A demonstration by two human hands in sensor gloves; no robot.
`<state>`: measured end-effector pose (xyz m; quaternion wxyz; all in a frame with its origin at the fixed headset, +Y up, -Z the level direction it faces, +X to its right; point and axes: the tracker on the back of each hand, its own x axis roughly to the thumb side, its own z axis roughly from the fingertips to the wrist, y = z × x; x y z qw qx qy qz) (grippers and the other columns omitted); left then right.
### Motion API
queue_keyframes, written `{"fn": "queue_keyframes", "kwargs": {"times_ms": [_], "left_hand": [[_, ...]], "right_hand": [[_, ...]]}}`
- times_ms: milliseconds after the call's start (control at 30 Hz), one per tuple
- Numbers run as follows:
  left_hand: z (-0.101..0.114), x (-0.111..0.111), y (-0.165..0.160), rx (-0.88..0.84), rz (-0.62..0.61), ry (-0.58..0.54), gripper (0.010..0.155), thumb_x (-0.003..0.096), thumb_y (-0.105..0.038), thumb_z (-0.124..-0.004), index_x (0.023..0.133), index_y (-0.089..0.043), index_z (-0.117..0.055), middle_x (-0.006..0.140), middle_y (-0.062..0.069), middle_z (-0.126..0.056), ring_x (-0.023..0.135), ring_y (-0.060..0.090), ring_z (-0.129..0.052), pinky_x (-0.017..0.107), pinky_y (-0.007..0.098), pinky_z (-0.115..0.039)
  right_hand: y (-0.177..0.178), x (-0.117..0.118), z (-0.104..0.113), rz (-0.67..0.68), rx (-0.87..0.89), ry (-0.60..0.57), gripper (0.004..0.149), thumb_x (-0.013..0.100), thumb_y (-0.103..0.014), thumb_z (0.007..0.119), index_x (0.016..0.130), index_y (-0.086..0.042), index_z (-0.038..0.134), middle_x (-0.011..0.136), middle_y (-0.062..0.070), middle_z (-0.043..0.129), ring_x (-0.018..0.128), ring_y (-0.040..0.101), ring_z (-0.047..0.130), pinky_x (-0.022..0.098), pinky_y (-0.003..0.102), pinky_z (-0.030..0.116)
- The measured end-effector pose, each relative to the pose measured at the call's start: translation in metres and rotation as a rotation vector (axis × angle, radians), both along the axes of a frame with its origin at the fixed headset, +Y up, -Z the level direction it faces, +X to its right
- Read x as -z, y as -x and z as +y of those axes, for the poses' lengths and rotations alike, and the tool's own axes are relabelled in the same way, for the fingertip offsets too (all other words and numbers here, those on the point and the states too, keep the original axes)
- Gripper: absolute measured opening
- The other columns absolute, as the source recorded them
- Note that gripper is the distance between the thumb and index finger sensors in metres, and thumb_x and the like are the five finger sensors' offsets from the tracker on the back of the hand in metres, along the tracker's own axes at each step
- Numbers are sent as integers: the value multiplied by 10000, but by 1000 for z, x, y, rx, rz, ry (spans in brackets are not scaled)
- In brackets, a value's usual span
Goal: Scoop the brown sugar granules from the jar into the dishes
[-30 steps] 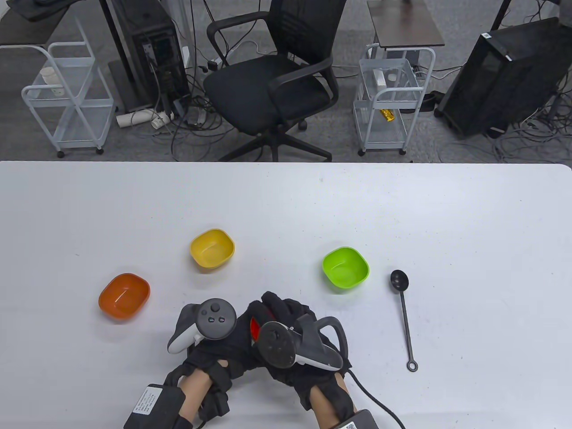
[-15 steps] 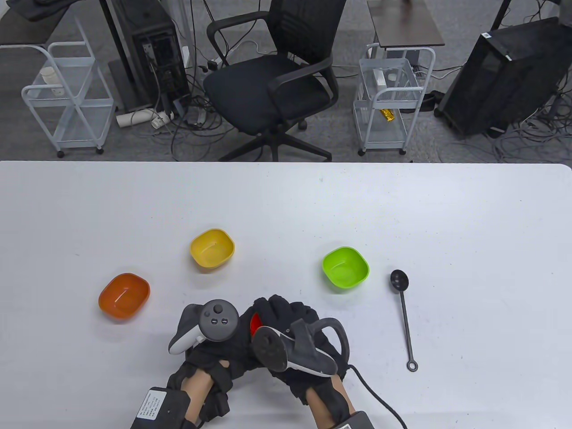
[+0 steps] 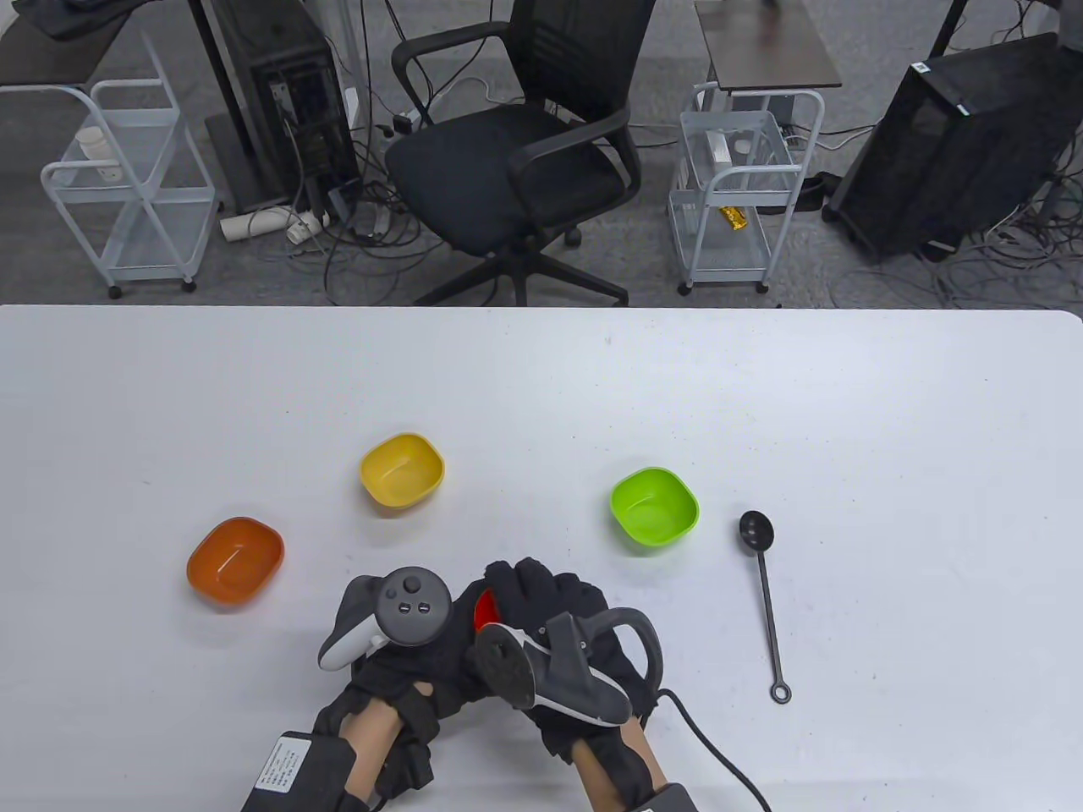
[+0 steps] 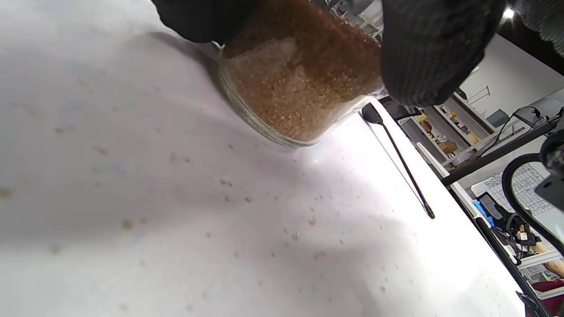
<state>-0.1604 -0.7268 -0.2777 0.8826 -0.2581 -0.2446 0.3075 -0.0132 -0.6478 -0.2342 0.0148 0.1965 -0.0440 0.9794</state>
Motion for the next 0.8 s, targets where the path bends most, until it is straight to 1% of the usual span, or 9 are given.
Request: {"fn": "queue_keyframes", "kwargs": {"times_ms": [300, 367, 400, 433, 467, 500, 567, 667, 800], "left_hand": [[-1, 0, 0, -12, 0, 11, 1126, 483, -676, -919, 1190, -195, -187, 1273, 96, -430, 1210, 374, -594, 858, 476, -627], [-1, 0, 0, -13, 0, 12, 1128, 482, -677, -918, 1190, -195, -185, 1273, 94, -428, 1213, 366, -589, 856, 477, -629], [-1, 0, 0, -13, 0, 13, 1126, 483, -676, -919, 1190, -196, -185, 1272, 96, -427, 1211, 371, -592, 856, 475, -631], [-1, 0, 0, -14, -1, 13, 1126, 483, -675, -919, 1190, -196, -186, 1273, 97, -428, 1215, 361, -588, 856, 474, -633], [-1, 0, 0, -16, 1, 14, 1126, 482, -673, -921, 1190, -196, -186, 1272, 98, -428, 1212, 369, -592, 855, 473, -637], [-1, 0, 0, -16, 1, 14, 1125, 484, -672, -921, 1190, -196, -187, 1272, 97, -429, 1212, 370, -592, 855, 471, -640], [-1, 0, 1, -16, 2, 13, 1125, 483, -673, -920, 1191, -195, -188, 1272, 100, -430, 1212, 370, -594, 853, 473, -641], [-1, 0, 1, -16, 2, 14, 1125, 483, -672, -920, 1191, -193, -188, 1272, 99, -431, 1210, 370, -596, 853, 472, -642], [-1, 0, 1, -19, 2, 16, 1127, 480, -668, -925, 1190, -194, -189, 1272, 100, -429, 1213, 366, -591, 854, 472, -641]], "right_hand": [[-5, 2, -3, 114, 81, 146, 761, 518, -485, 737, 1136, -142, 456, 1222, 190, 497, 1000, 528, 648, 744, 690, 580], [-5, 1, -4, 109, 84, 141, 762, 525, -499, 733, 1141, -164, 434, 1239, 193, 430, 1026, 538, 610, 747, 700, 563], [-4, -1, -2, 79, 37, 101, 818, 506, -569, 735, 1148, -178, 414, 1243, 207, 419, 1026, 548, 611, 747, 704, 563], [-3, -3, -1, 46, -6, 61, 855, 491, -618, 723, 1152, -173, 411, 1242, 209, 432, 1019, 545, 631, 747, 699, 575], [0, -6, 1, 2, -69, -31, 898, 463, -673, 706, 1150, -168, 426, 1223, 214, 496, 982, 516, 706, 737, 674, 623], [1, -6, 3, -20, -94, -65, 911, 450, -694, 700, 1147, -168, 443, 1208, 207, 543, 956, 494, 753, 727, 657, 655], [5, -6, 4, -53, -108, -69, 908, 438, -714, 698, 1137, -172, 490, 1166, 185, 646, 898, 448, 838, 700, 624, 715], [7, -5, 3, -51, -98, -48, 865, 445, -697, 707, 1118, -180, 542, 1117, 152, 731, 840, 396, 900, 671, 590, 762], [7, -4, 2, -9, -50, -7, 795, 482, -616, 733, 1112, -163, 558, 1127, 179, 709, 850, 434, 875, 679, 609, 740]]}}
